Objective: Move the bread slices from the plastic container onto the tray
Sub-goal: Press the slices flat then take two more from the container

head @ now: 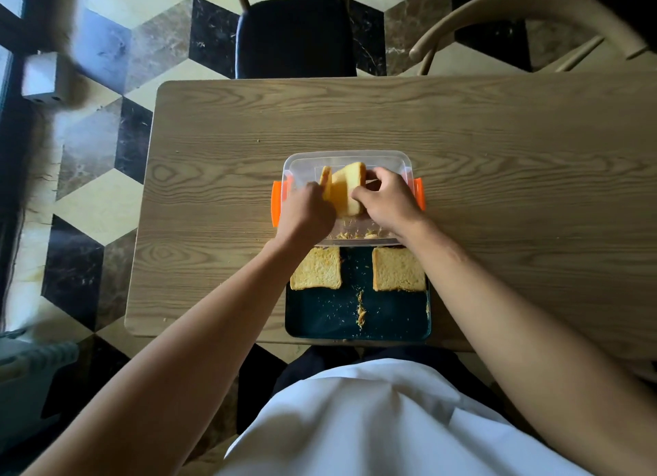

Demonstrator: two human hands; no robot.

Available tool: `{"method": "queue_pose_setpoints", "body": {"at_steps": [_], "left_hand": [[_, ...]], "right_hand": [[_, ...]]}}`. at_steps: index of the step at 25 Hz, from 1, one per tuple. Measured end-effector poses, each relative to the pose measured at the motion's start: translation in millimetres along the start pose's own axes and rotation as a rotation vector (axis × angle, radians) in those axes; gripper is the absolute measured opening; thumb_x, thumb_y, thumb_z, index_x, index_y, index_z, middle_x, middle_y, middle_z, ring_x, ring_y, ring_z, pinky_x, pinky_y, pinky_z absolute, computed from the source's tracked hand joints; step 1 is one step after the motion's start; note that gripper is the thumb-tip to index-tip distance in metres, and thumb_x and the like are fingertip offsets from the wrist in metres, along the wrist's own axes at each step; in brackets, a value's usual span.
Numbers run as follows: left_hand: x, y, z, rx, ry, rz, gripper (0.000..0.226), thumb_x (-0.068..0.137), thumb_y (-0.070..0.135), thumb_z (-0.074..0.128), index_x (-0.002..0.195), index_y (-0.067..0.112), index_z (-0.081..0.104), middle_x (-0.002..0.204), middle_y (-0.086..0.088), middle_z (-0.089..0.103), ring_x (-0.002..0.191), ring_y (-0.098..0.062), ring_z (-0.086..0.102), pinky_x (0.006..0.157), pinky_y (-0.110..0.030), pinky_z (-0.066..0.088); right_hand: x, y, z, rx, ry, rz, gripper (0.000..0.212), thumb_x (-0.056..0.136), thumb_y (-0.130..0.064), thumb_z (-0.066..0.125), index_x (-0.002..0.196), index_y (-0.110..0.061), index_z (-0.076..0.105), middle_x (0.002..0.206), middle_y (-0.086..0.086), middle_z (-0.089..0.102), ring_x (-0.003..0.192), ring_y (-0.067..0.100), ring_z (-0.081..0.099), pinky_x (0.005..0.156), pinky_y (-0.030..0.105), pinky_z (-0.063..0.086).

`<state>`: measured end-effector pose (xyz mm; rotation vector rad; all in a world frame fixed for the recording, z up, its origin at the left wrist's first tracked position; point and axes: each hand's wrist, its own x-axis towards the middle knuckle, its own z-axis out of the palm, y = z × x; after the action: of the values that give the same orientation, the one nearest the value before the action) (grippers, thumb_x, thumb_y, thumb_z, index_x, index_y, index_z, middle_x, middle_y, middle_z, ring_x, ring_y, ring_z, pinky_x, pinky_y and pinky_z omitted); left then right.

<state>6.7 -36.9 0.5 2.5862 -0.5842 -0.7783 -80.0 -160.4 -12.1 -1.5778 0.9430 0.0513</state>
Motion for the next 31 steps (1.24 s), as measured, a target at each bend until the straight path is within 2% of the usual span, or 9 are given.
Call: {"method": "queue_pose_setpoints", "body": {"at_steps": [3,6,10,13,16,20,23,25,31], "left_hand": [[-12,-7,-33,-0.458,0.075,-0.084,0.017,0.077,0.005,0.049,0.075,0.005,0.066,0.074,-0.013,0.070,0.065,-0.030,0.072,0.057,-0.038,0.060],[-46,-35,-65,-0.991,0.008,-0.093,0.016,0.074,0.001,0.054,0.080,0.001,0.069,0.077,-0.013,0.066,0.074,-0.033,0.074,0.059,-0.040,0.060],[-105,-83,-48,-1.292,-0.137,-0.092,0.024,0.078,-0.004,0.055,0.082,0.010,0.074,0.079,-0.010,0.071,0.076,-0.028,0.071,0.064,-0.038,0.061],[-140,-107,1,-1.390,-0.286,-0.262,0.023,0.082,-0.010,0.051,0.090,0.001,0.070,0.082,-0.016,0.068,0.071,-0.027,0.069,0.061,-0.037,0.062],[-147,-122,44,-1.231,-0.319,-0.434,0.023,0.090,-0.007,0.050,0.093,0.002,0.071,0.086,-0.017,0.069,0.075,-0.030,0.071,0.059,-0.037,0.061],[-126,-126,67,-0.943,-0.297,-0.544,0.016,0.090,0.000,0.051,0.090,0.002,0.067,0.086,-0.016,0.065,0.074,-0.030,0.070,0.063,-0.041,0.062],[-125,-129,65,-0.369,-0.226,-0.367,0.023,0.077,0.030,0.060,0.064,0.011,0.061,0.059,-0.002,0.062,0.056,-0.020,0.060,0.052,-0.032,0.051],[-133,-129,64,-0.105,-0.102,-0.233,0.034,0.075,0.041,0.057,0.060,0.011,0.059,0.056,-0.001,0.063,0.055,-0.020,0.058,0.052,-0.032,0.048],[-120,-125,66,-0.169,0.011,-0.142,0.037,0.088,0.028,0.061,0.118,0.006,0.065,0.112,-0.013,0.064,0.103,-0.030,0.059,0.088,-0.037,0.046]], "right_hand": [[-33,-8,-25,0.060,0.099,-0.083,0.027,0.079,-0.022,0.065,0.106,-0.017,0.067,0.100,0.005,0.074,0.091,0.027,0.071,0.078,0.047,0.061],[-78,2,-47,0.275,0.085,-0.098,0.025,0.075,-0.023,0.066,0.099,-0.018,0.071,0.104,0.015,0.074,0.099,0.039,0.068,0.085,0.055,0.055],[-129,49,-57,0.478,-0.020,-0.011,0.023,0.085,-0.012,0.062,0.104,-0.019,0.072,0.097,0.002,0.077,0.087,0.015,0.072,0.067,0.026,0.058],[-143,93,-51,0.432,-0.005,0.137,0.022,0.092,-0.006,0.055,0.101,-0.017,0.072,0.096,0.004,0.077,0.089,0.018,0.069,0.070,0.028,0.056],[-136,122,-42,0.206,0.012,0.249,0.018,0.094,-0.011,0.054,0.102,-0.016,0.070,0.105,0.010,0.073,0.101,0.028,0.064,0.090,0.042,0.050],[-121,125,-27,-0.087,-0.047,0.299,0.031,0.095,-0.013,0.054,0.126,-0.010,0.057,0.106,0.005,0.067,0.092,0.020,0.061,0.073,0.031,0.048],[-118,125,-21,-0.535,0.099,0.129,0.047,0.093,-0.017,0.059,0.138,-0.009,0.048,0.130,0.012,0.056,0.114,0.027,0.055,0.090,0.030,0.041],[-118,122,-14,-0.637,0.171,0.005,0.048,0.091,-0.017,0.061,0.137,-0.008,0.050,0.133,0.013,0.051,0.119,0.029,0.051,0.091,0.026,0.035],[-105,99,25,-0.828,0.111,-0.204,0.036,0.088,-0.022,0.061,0.122,-0.009,0.063,0.122,0.011,0.060,0.116,0.028,0.048,0.101,0.038,0.040]]}}
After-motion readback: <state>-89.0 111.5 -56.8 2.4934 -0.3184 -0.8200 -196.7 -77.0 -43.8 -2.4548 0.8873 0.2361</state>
